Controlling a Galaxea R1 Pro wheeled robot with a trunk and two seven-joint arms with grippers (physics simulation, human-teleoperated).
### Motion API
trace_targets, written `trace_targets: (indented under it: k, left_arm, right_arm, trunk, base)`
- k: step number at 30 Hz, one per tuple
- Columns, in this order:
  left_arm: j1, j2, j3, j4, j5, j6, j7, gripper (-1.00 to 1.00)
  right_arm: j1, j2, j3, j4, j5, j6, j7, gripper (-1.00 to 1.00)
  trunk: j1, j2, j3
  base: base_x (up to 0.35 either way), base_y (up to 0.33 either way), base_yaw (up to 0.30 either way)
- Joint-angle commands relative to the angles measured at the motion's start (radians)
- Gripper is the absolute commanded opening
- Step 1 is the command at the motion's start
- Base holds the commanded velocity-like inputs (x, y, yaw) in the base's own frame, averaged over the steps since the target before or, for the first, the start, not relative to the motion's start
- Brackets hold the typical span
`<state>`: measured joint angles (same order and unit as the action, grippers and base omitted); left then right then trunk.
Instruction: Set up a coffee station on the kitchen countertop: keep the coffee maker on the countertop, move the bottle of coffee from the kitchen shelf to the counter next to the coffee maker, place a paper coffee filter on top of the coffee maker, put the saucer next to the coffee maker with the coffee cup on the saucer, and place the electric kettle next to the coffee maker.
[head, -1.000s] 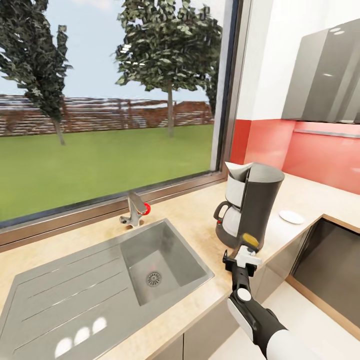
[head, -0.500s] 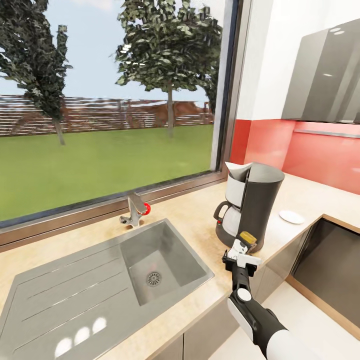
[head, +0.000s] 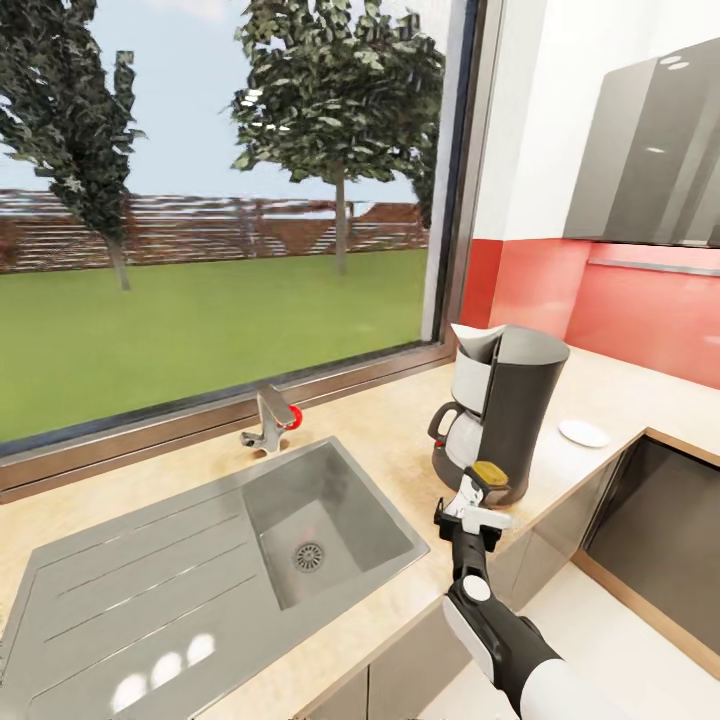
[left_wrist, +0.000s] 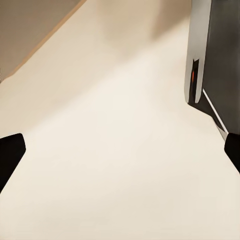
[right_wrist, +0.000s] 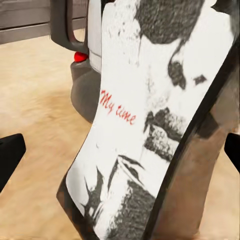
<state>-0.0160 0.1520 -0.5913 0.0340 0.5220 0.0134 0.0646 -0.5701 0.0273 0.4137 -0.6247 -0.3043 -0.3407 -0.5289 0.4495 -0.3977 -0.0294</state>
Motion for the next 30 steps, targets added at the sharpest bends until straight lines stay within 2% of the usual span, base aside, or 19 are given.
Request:
trace_targets:
  k: [1, 30]
  left_arm:
    - [-0.001, 0.0, -0.008, 0.001, 0.008, 0.001, 0.001, 1.0]
    - [-0.001, 0.0, -0.008, 0.0, 0.009, -0.003, 0.001, 1.0]
  right_arm:
    - [-0.001, 0.002, 0.007, 0.001, -0.01, -0.006, -0.005, 1.0]
    - [-0.001, 0.003, 0.003, 0.005, -0.01, -0.006, -0.005, 1.0]
  trunk:
    - [0.001, -0.002, -0.002]
    - [0.001, -0.002, -0.002]
  base:
    - [-0.084, 0.087, 0.0]
    - [-0.006, 0.006, 0.0]
